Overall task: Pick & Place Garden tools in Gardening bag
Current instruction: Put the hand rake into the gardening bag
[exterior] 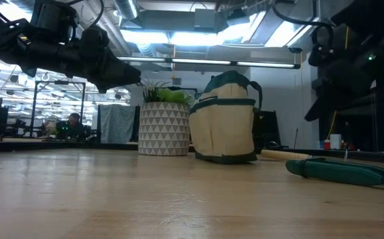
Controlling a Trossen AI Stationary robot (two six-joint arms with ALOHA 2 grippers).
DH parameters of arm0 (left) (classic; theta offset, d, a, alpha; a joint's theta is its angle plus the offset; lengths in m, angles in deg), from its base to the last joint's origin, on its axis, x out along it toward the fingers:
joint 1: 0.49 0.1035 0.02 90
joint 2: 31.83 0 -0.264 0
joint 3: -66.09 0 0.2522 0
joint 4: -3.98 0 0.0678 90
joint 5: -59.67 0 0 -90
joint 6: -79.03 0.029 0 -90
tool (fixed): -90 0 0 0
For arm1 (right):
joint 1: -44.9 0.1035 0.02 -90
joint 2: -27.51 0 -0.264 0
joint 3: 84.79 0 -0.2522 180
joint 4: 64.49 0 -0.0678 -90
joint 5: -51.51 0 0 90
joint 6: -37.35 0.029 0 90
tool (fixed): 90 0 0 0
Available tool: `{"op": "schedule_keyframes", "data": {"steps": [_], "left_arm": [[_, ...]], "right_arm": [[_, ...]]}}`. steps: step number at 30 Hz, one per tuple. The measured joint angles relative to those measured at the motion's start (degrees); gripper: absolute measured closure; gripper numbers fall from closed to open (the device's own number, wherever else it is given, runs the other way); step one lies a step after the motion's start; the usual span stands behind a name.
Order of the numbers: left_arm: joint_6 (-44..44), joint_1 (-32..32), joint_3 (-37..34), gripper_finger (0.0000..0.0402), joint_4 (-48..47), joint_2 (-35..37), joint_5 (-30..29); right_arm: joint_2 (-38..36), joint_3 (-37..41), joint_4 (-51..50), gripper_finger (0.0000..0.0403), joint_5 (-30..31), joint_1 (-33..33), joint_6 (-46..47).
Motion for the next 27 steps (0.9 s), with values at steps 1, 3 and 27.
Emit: {"op": "schedule_keyframes", "data": {"steps": [1, 3, 27], "left_arm": [[0.0, 0.0, 0.0, 0.0253, 0.0, 0.0, 0.0], [0.0, 0.0, 0.0, 0.0253, 0.0, 0.0, 0.0], [0.0, 0.0, 0.0, 0.0253, 0.0, 0.0, 0.0]], "right_arm": [[0.0, 0.4, 0.9, 0.0235, 0.0, -0.3, 0.0], [0.0, 1.5, 3.0, 0.0219, 0.0, -0.9, 0.0], [4.4, 5.9, 10.1, 0.0201, -15.8, -11.8, 7.5]]}}
